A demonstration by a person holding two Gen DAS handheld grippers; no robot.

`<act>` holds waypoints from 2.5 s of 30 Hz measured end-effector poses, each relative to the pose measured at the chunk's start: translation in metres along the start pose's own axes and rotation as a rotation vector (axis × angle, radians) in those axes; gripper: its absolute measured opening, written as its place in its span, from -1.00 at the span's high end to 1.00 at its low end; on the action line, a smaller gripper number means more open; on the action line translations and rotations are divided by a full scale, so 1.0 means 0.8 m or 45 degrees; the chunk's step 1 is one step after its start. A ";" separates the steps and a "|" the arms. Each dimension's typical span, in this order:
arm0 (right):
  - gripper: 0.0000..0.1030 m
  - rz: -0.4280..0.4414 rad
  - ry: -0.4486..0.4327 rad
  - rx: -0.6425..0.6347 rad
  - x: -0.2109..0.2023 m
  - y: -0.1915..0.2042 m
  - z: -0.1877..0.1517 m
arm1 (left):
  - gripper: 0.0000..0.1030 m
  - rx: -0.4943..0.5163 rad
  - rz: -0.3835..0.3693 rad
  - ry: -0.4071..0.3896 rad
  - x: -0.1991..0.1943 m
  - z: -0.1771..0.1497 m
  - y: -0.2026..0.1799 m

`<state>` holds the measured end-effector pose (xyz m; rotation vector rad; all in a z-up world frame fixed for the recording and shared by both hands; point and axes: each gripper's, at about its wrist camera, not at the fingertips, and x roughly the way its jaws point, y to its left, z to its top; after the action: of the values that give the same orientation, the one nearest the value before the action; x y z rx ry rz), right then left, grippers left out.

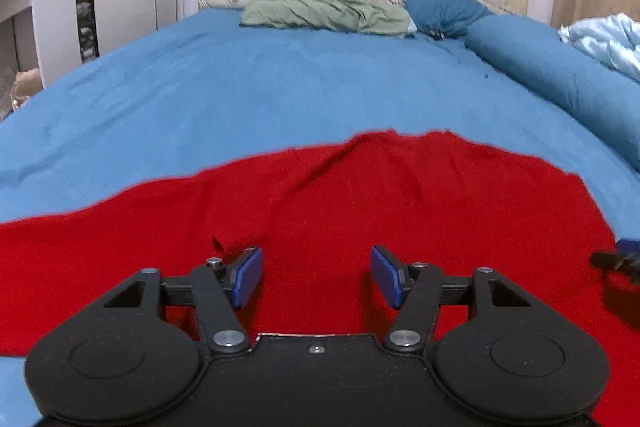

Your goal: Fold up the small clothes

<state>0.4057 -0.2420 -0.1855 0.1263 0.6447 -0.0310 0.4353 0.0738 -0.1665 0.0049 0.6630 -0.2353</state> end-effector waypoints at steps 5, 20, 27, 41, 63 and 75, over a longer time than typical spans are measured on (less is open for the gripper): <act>-1.00 0.156 -0.072 0.040 -0.007 0.004 0.033 | -0.31 -0.037 -0.006 0.003 0.014 -0.014 0.002; -1.00 -0.060 0.015 0.145 0.085 0.003 0.111 | -0.35 -0.072 0.005 -0.020 -0.003 0.001 0.008; -1.00 0.002 -0.053 -0.001 -0.036 0.077 0.120 | -0.42 -0.113 0.063 -0.105 -0.097 0.024 0.034; -1.00 0.260 0.010 -0.172 -0.116 0.258 0.090 | -0.95 -0.490 0.221 -0.189 -0.207 0.014 0.200; -1.00 0.283 0.106 -0.258 -0.040 0.328 0.029 | 0.14 -0.878 0.485 -0.182 -0.125 -0.071 0.447; -1.00 0.239 0.060 -0.144 -0.043 0.280 0.036 | 0.92 -0.580 0.479 -0.253 -0.150 0.000 0.369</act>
<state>0.4109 -0.0238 -0.1178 0.0779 0.6776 0.1894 0.4082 0.3870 -0.1143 -0.3245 0.4937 0.2782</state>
